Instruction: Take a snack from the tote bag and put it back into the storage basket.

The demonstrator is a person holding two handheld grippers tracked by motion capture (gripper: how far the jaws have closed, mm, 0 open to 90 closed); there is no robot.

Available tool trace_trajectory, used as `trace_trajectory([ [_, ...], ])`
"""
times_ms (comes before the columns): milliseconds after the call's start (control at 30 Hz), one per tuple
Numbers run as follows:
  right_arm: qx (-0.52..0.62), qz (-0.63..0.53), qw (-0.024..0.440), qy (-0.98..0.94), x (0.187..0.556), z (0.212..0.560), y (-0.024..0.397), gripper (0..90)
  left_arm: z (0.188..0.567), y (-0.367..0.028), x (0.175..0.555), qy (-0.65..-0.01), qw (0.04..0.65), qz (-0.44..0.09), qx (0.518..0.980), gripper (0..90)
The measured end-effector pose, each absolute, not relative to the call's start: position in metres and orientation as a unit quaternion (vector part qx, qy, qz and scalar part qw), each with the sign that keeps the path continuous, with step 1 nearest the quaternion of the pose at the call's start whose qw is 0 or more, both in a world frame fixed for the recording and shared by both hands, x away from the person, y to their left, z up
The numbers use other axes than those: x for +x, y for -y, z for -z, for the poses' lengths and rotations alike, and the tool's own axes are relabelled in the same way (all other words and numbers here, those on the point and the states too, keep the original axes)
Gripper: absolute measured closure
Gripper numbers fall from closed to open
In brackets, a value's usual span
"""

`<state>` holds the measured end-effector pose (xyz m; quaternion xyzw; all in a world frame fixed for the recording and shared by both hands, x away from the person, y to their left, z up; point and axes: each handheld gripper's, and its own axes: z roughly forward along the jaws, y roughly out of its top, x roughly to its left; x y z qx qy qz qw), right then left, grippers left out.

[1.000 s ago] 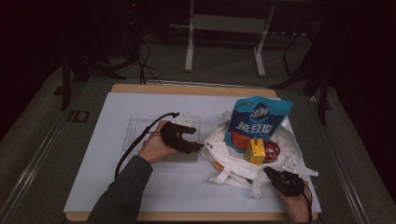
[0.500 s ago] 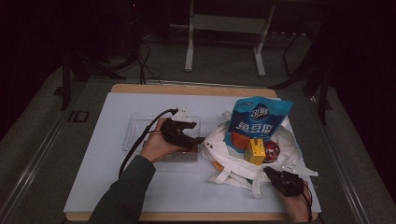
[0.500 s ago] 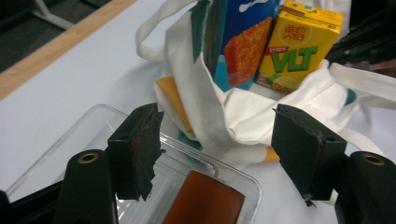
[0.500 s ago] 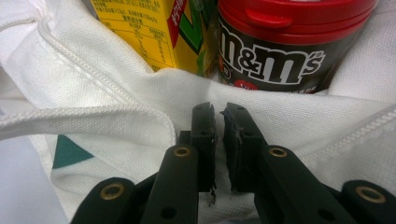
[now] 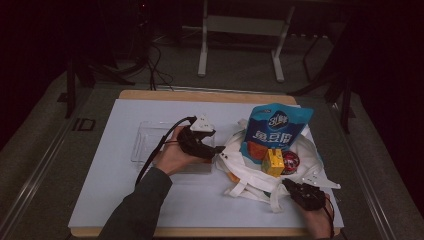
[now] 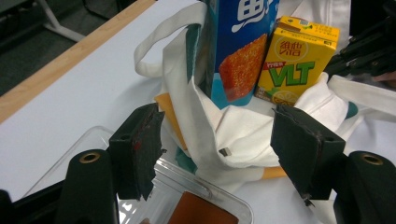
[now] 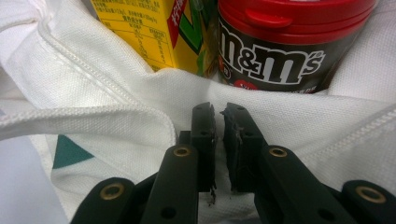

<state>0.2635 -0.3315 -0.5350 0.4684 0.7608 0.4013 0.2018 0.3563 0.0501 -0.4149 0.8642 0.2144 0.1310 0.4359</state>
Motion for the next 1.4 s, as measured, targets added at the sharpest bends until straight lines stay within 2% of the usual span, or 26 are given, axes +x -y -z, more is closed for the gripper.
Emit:
trace_trajectory([
  [533,0.468,-0.402,0.202,-0.761,0.263,0.535,0.332,82.2,0.412,-0.032,0.355,-0.216,0.458,-0.106,0.856,34.0],
  [900,0.468,-0.402,0.202,-0.761,0.264,0.535,0.332,82.2,0.417,-0.017,0.355,-0.203,0.457,-0.082,0.862,28.9],
  [1200,0.468,-0.402,0.202,-0.761,0.264,0.535,0.332,82.2,0.419,-0.005,0.354,-0.199,0.456,-0.081,0.863,40.5],
  [1400,0.468,-0.403,0.2,-0.761,0.264,0.535,0.332,82.1,0.423,0.008,0.352,-0.188,0.459,-0.085,0.864,40.6],
])
